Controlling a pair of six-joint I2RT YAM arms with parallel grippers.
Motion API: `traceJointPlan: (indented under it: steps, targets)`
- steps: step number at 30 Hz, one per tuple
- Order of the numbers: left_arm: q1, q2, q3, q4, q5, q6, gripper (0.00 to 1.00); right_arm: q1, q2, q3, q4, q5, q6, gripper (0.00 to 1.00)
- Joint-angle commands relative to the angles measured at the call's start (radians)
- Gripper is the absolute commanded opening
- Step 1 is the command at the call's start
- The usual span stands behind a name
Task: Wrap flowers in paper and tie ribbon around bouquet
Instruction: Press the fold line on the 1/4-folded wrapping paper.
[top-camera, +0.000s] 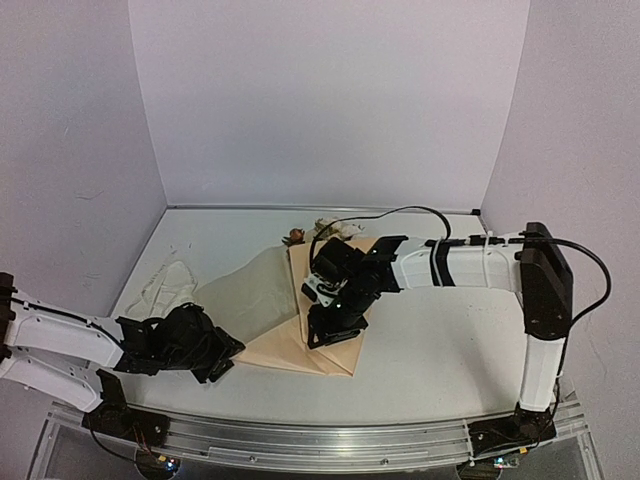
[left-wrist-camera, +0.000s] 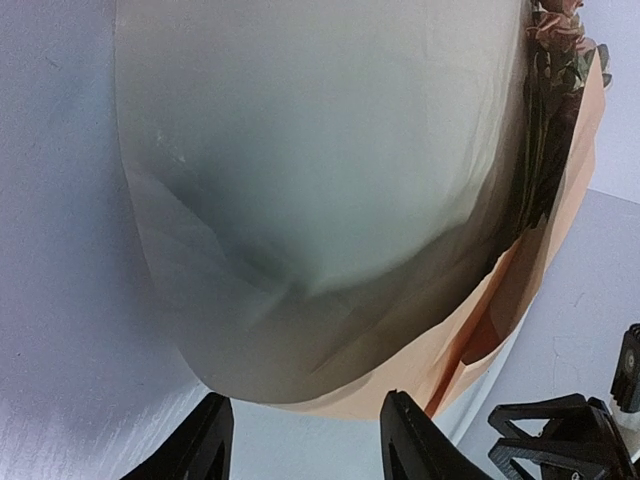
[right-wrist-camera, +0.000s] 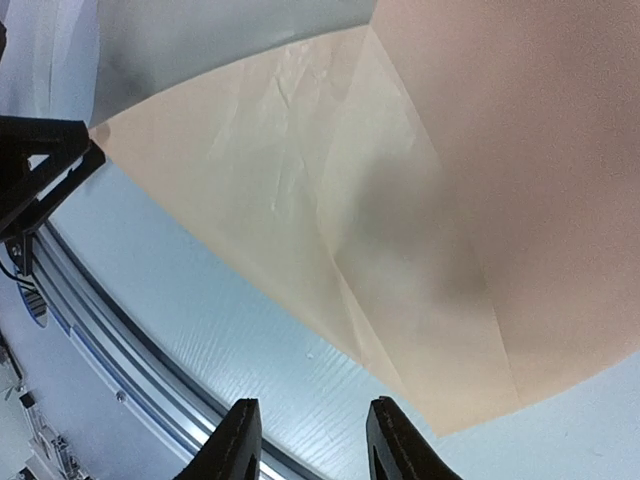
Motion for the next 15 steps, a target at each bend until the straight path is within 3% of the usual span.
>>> traceJointPlan:
  steps: [1,15]
  targets:
    - [-0.007,0.042,0.005,0.078,-0.039,-0.031,0.48,0.002,0.078,0.062,0.022,0.061,-0.022,0.39]
    - [-0.008,0.069,-0.024,0.082,-0.083,-0.019,0.23,0.025,0.182,0.100,0.050,0.093,0.025,0.39]
